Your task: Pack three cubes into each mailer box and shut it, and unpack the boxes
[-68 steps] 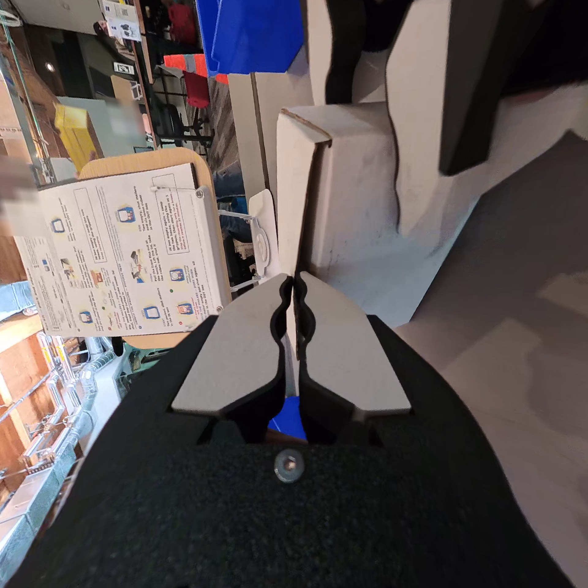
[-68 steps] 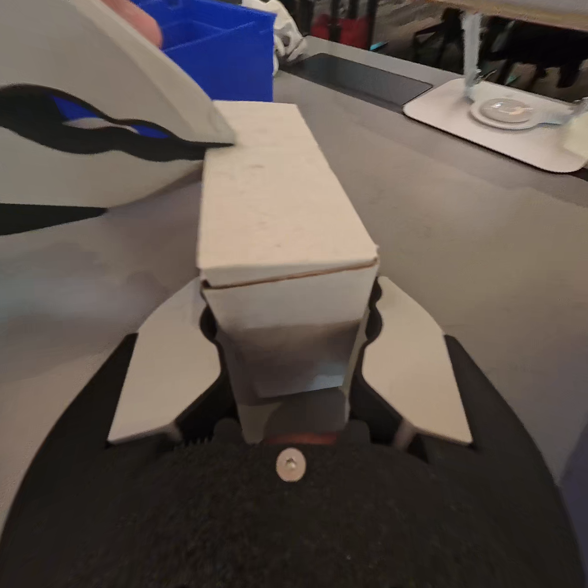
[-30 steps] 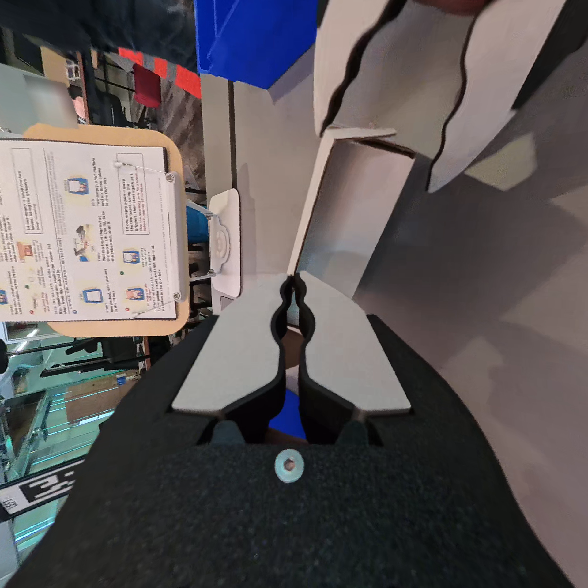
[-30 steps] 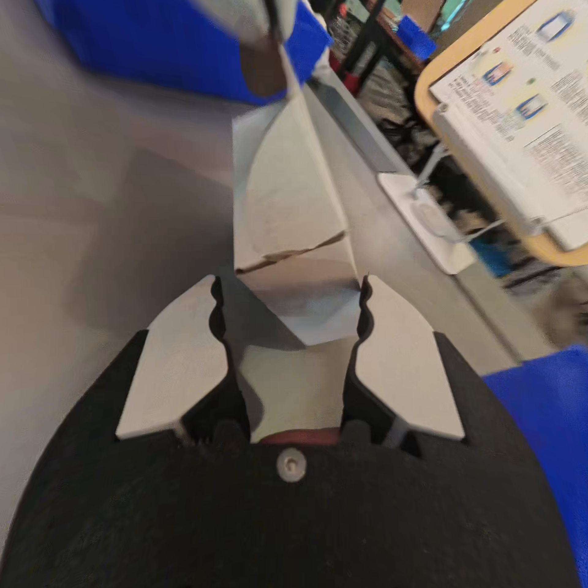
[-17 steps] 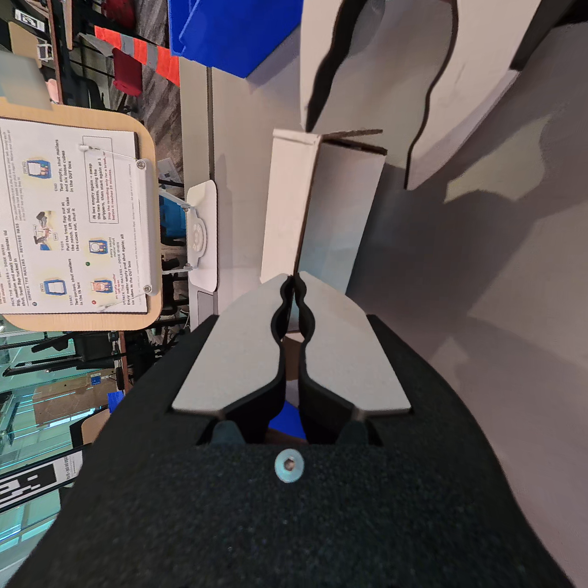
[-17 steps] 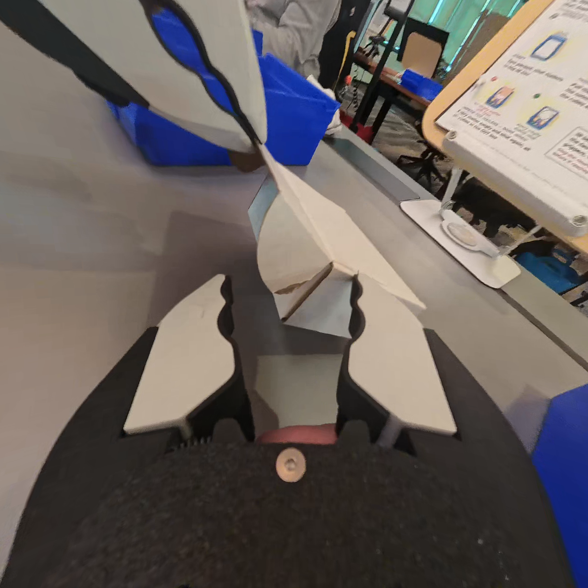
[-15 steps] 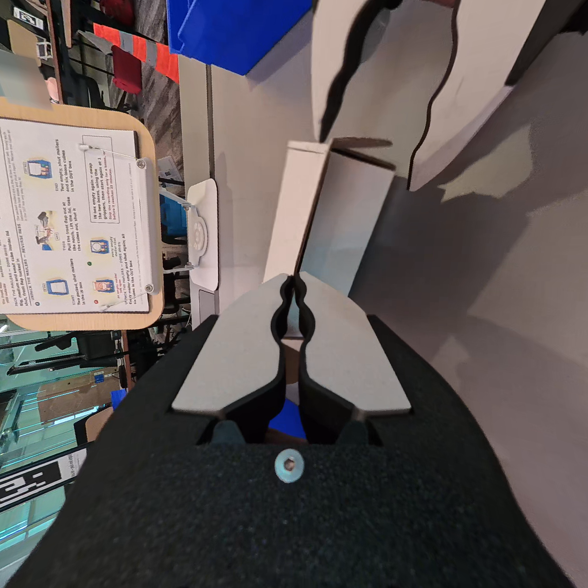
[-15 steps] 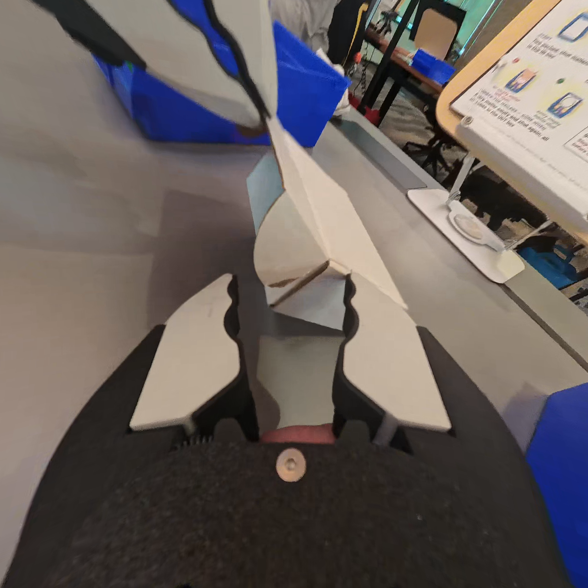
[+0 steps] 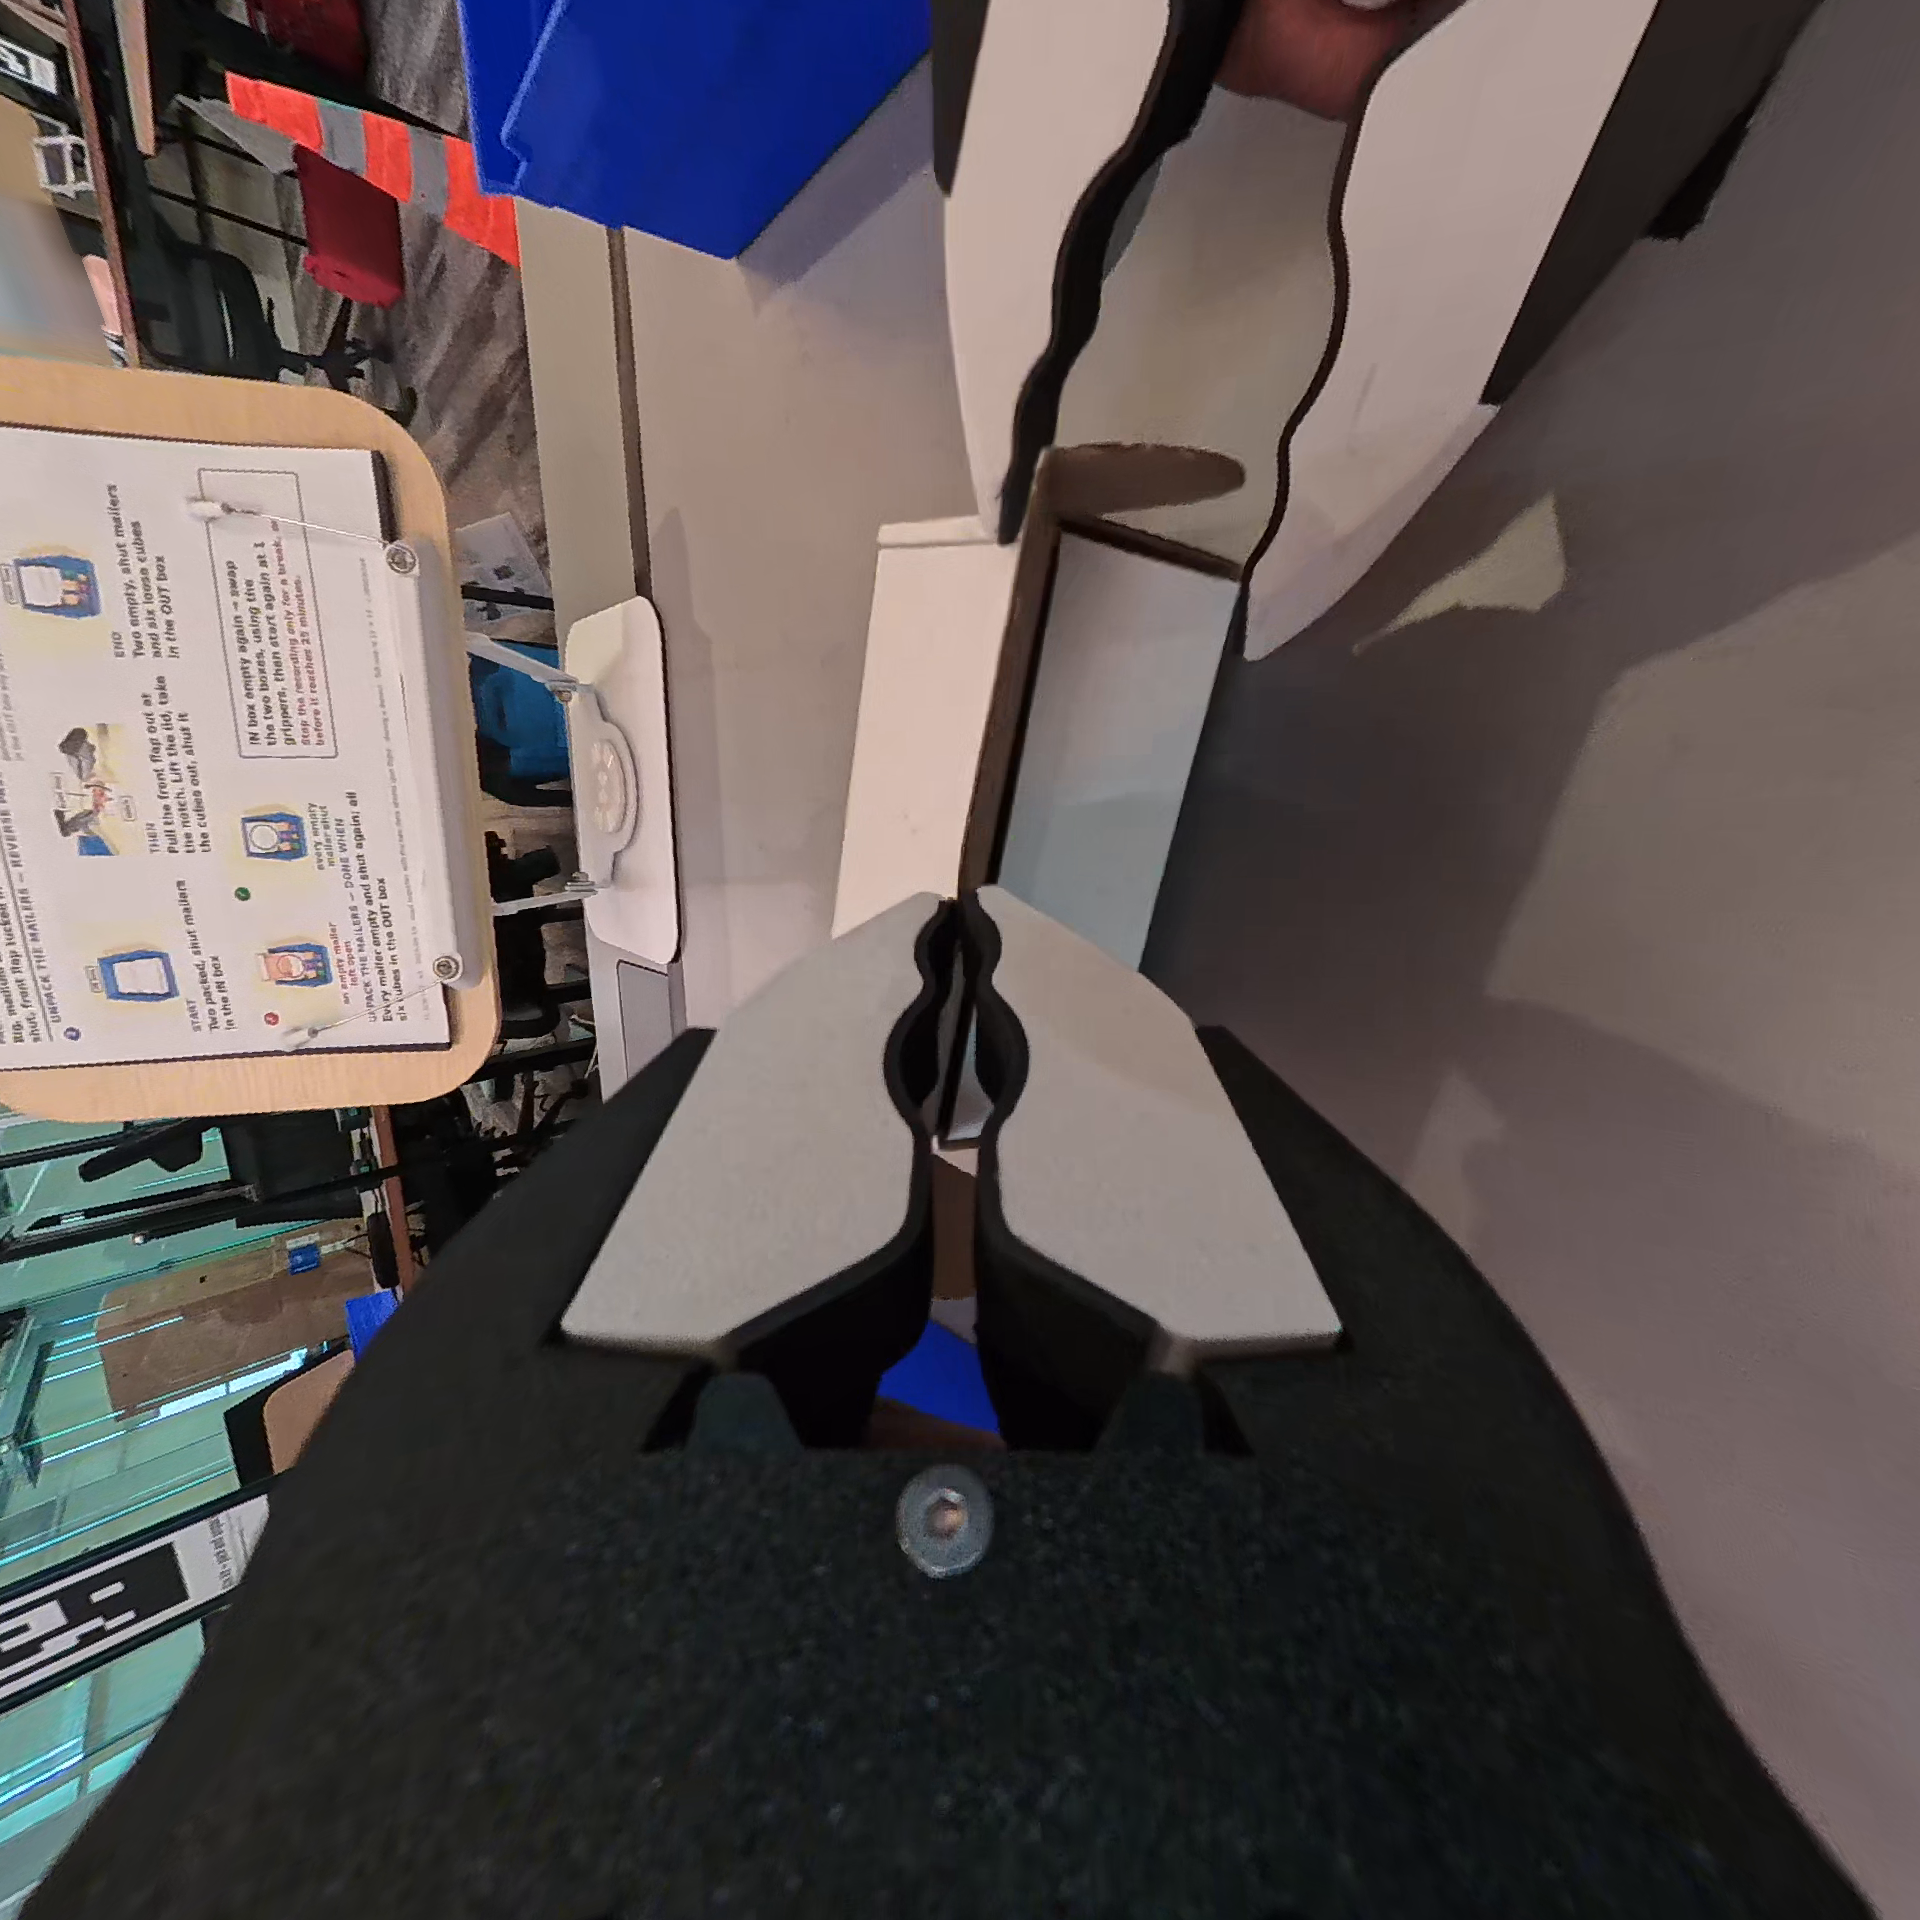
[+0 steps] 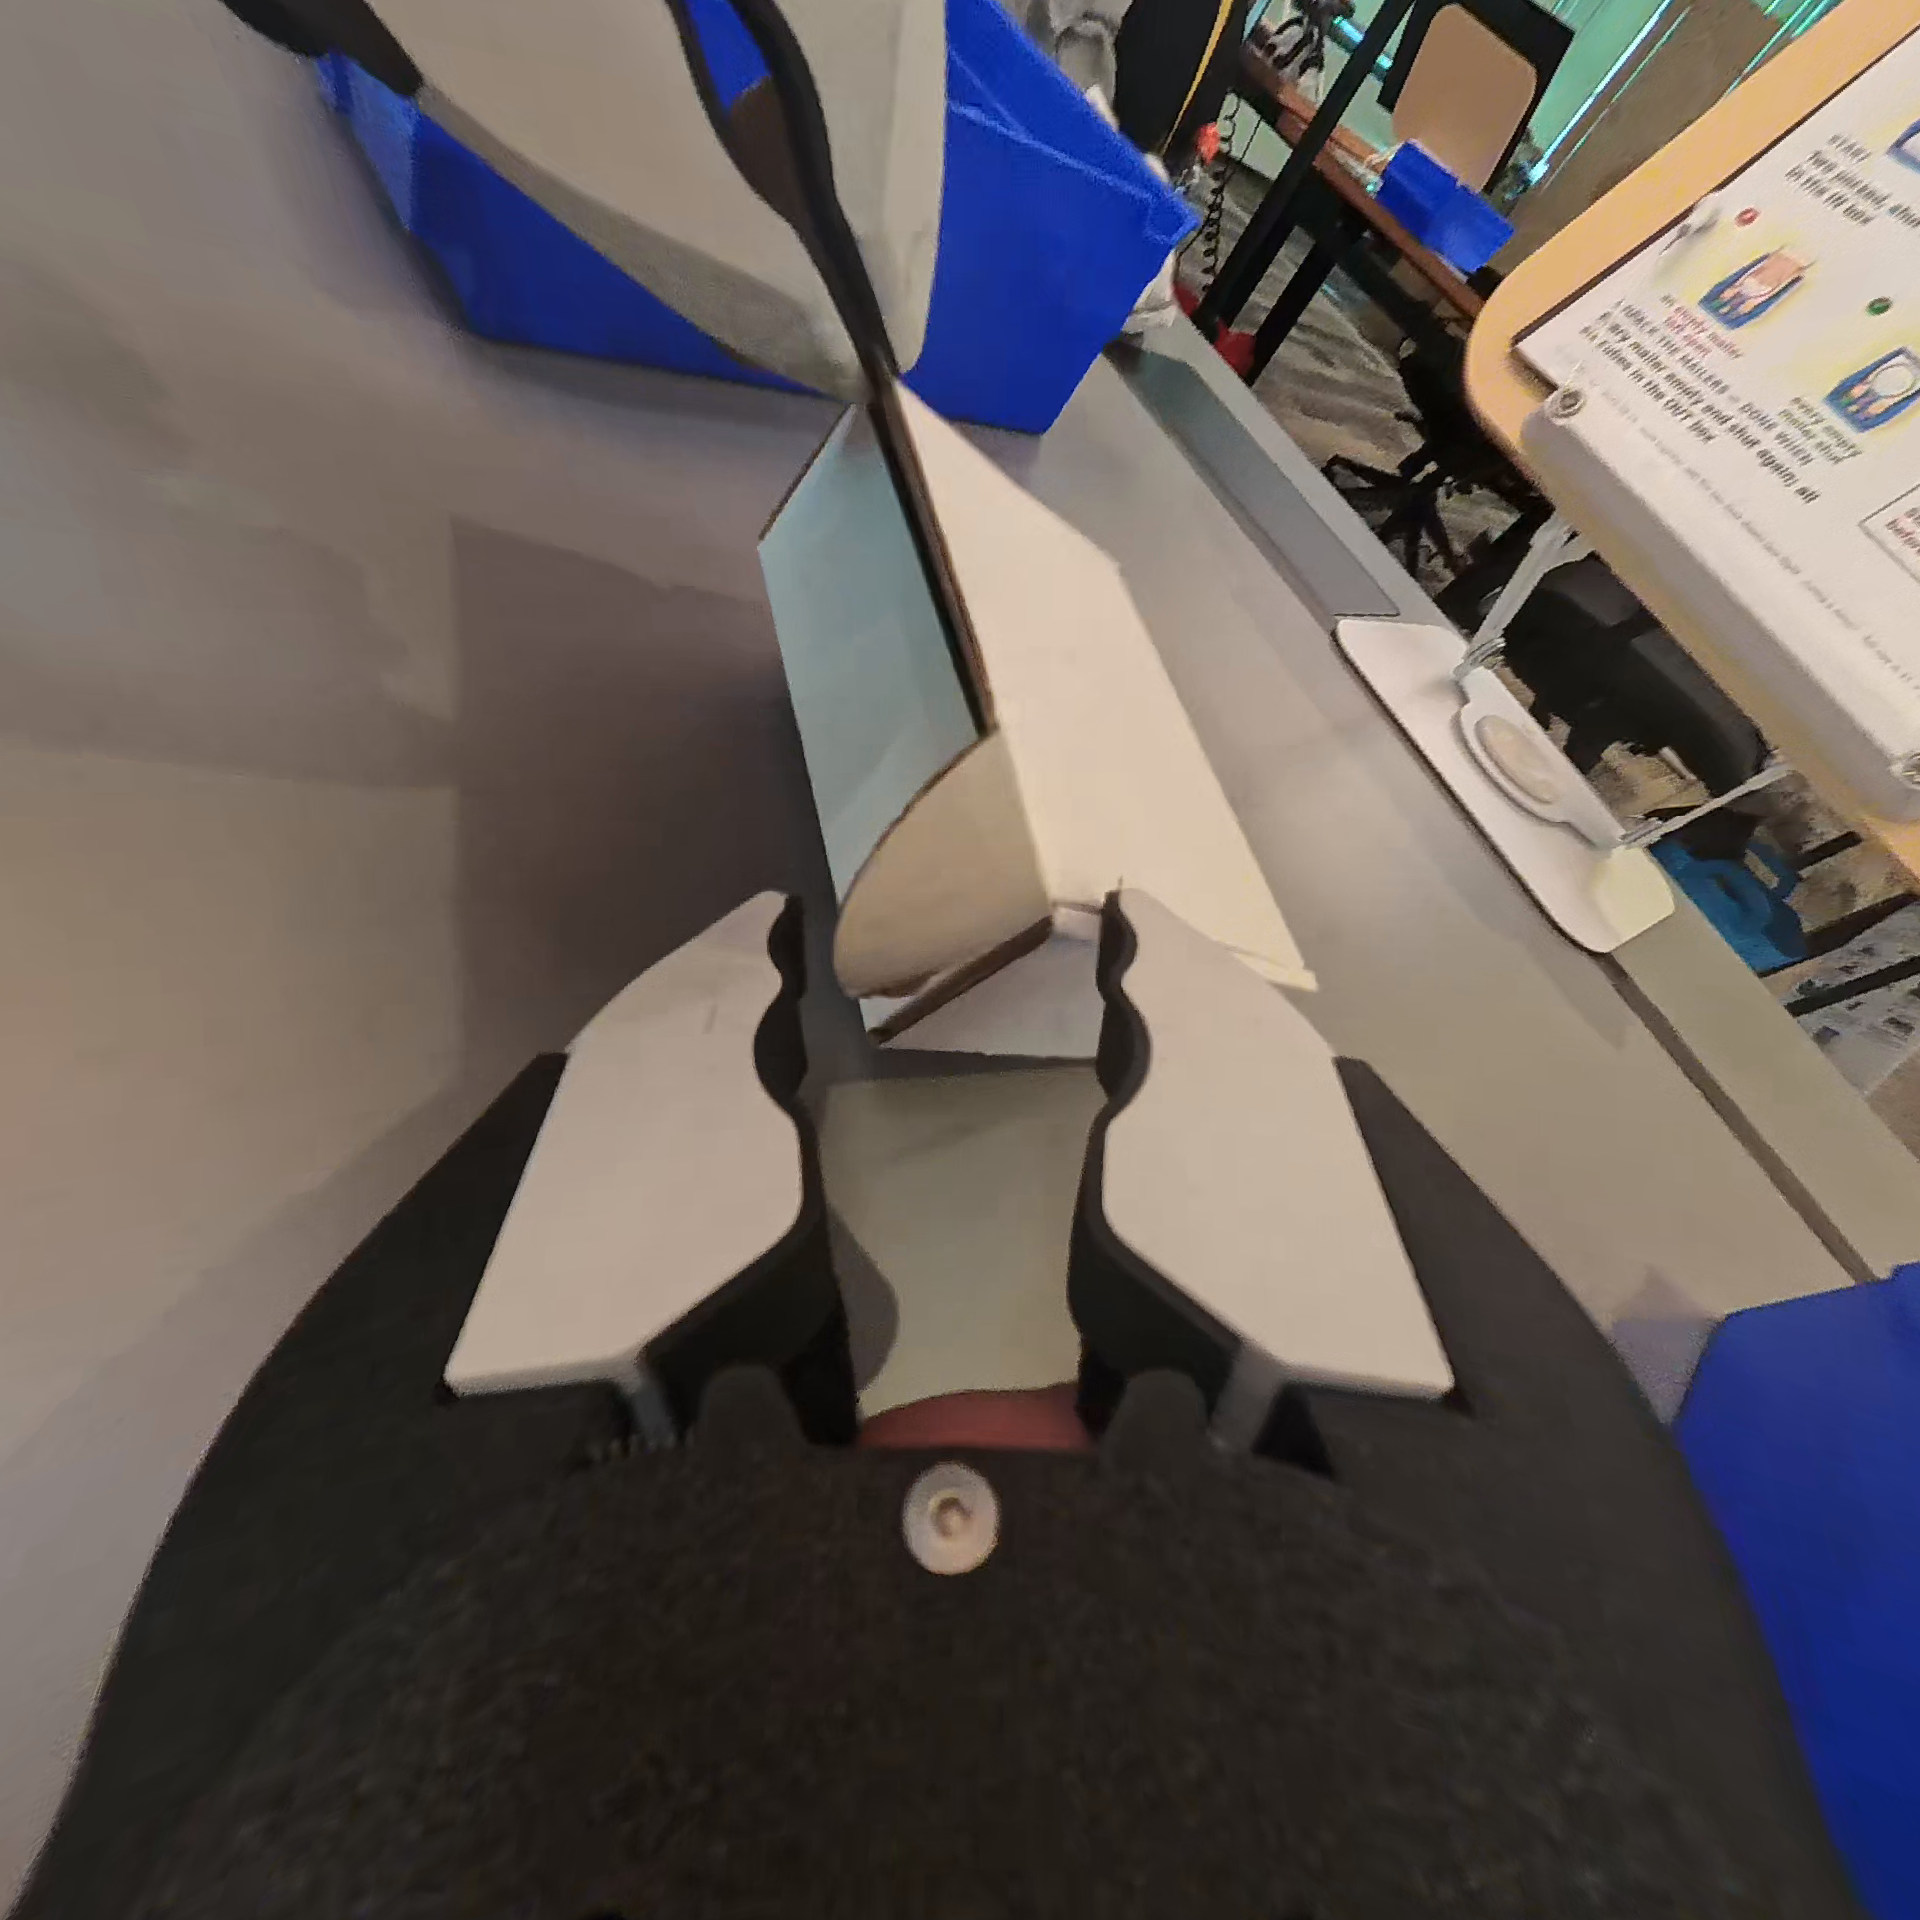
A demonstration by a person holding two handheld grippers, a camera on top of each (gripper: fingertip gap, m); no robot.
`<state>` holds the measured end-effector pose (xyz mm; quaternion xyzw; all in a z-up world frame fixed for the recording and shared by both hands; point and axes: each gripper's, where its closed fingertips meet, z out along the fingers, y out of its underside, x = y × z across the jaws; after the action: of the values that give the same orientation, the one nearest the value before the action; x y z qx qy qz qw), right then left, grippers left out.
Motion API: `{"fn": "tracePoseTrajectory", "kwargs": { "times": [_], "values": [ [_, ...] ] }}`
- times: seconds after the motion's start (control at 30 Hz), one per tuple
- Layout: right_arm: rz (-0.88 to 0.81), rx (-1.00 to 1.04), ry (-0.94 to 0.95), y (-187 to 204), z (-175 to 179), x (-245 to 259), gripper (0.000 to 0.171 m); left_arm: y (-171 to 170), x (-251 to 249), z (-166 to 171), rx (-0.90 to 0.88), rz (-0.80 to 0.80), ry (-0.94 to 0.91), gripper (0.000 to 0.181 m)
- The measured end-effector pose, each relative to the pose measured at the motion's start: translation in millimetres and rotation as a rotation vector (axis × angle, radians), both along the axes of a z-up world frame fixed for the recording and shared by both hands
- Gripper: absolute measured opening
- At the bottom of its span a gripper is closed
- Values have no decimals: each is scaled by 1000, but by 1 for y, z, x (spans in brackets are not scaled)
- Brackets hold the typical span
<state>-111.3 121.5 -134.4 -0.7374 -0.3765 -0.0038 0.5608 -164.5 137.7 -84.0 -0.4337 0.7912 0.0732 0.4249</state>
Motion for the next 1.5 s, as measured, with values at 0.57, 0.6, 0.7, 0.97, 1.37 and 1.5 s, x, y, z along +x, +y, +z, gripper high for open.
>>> {"fn": "tracePoseTrajectory", "kwargs": {
  "times": [0.57, 0.6, 0.7, 0.97, 1.37, 1.5],
  "values": [
    [7, -69, -67, -1, -21, -8, 52, 73, 40, 72, 61, 99, -105, 1],
    [5, -67, -76, -1, -21, -8, 53, 84, 50, 75, 64, 111, -94, 1],
    [4, -53, -107, -1, -23, -7, 54, 119, 80, 74, 103, 141, -22, 1],
    [-16, -33, -122, 2, -23, -10, 55, 176, 130, -9, -17, 206, 173, 1],
    [15, -120, 110, 3, -9, -12, 49, 165, 126, -3, -214, 218, -29, 8],
    [7, -96, 272, 14, 22, 13, 48, 132, 88, 54, -228, 237, -288, 47]
  ]
}}
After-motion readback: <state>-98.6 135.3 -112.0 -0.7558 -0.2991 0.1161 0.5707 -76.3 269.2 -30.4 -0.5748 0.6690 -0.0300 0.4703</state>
